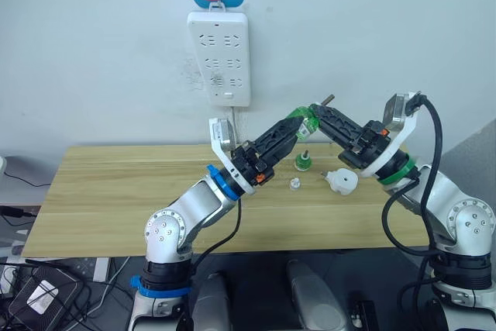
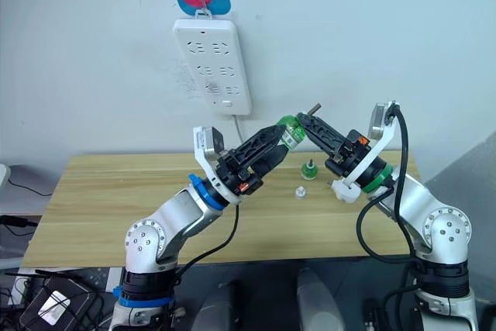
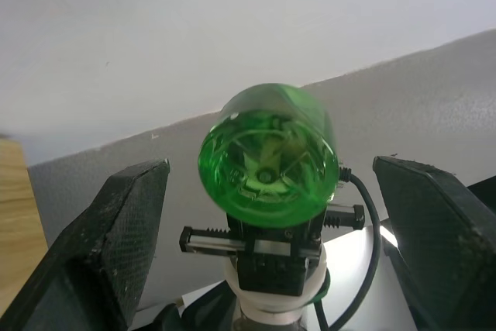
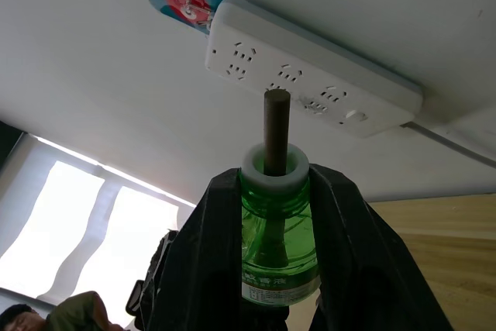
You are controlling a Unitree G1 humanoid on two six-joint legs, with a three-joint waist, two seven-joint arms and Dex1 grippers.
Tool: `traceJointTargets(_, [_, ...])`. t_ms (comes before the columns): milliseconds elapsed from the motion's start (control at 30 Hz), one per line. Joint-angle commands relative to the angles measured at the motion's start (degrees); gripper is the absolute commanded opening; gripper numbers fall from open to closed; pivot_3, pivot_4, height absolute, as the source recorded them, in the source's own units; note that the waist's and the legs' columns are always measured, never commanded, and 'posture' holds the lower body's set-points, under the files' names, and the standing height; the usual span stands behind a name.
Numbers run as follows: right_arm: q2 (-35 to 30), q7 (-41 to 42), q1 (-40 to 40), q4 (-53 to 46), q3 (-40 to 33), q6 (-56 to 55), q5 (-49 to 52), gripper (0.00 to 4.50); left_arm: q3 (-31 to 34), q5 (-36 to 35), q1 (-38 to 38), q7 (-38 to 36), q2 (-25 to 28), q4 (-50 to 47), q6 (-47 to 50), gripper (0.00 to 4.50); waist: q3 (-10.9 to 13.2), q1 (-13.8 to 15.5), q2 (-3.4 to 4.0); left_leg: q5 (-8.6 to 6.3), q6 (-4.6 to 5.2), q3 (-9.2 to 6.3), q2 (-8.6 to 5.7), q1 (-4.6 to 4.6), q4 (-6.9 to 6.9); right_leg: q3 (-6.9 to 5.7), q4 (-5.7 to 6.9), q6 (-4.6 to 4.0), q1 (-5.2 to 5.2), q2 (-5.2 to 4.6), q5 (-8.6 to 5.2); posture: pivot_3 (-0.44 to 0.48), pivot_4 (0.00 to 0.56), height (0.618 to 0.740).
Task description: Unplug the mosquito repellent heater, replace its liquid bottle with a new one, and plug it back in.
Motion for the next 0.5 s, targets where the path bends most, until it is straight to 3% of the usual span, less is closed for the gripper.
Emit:
traceJointTargets(33, [-0.4, 1.29, 0.11, -1.3, -0.55, -0.63, 0.57, 0.86, -0.31, 1.86, -0.88, -2.52, -0.32, -0.55, -0.43, 4.5, 0.0, -0.01, 0.0, 0.0, 0.0, 0.01, 0.0, 0.0, -0.01, 0.0, -0.01, 0.0, 0.0, 0.0, 0.0, -0.262, 0.213, 0.74])
traceJointTargets(300, [-0.4, 1.52, 0.27, -1.58, -0.3, -0.59, 0.64, 0.86, -0.22, 3.82, -1.26, -4.12, -1.36, 0.63, -0.48, 4.5, 0.0, -0.02, 0.0, 0.0, 0.0, 0.02, 0.0, 0.0, -0.04, 0.02, -0.05, 0.0, 0.0, 0.0, 0.0, -0.264, 0.211, 0.74])
traceJointTargets(500, [-0.33, 0.74, 0.58, -2.56, 0.05, -0.73, 1.39, 0.86, 0.1, 5.74, -1.7, -5.2, -2.72, 1.84, -1.1, 2.67, 0.0, -0.05, 0.0, 0.0, 0.01, 0.03, 0.0, -0.01, -0.04, 0.02, -0.08, 0.0, 0.0, 0.0, 0.0, -0.269, 0.21, 0.74])
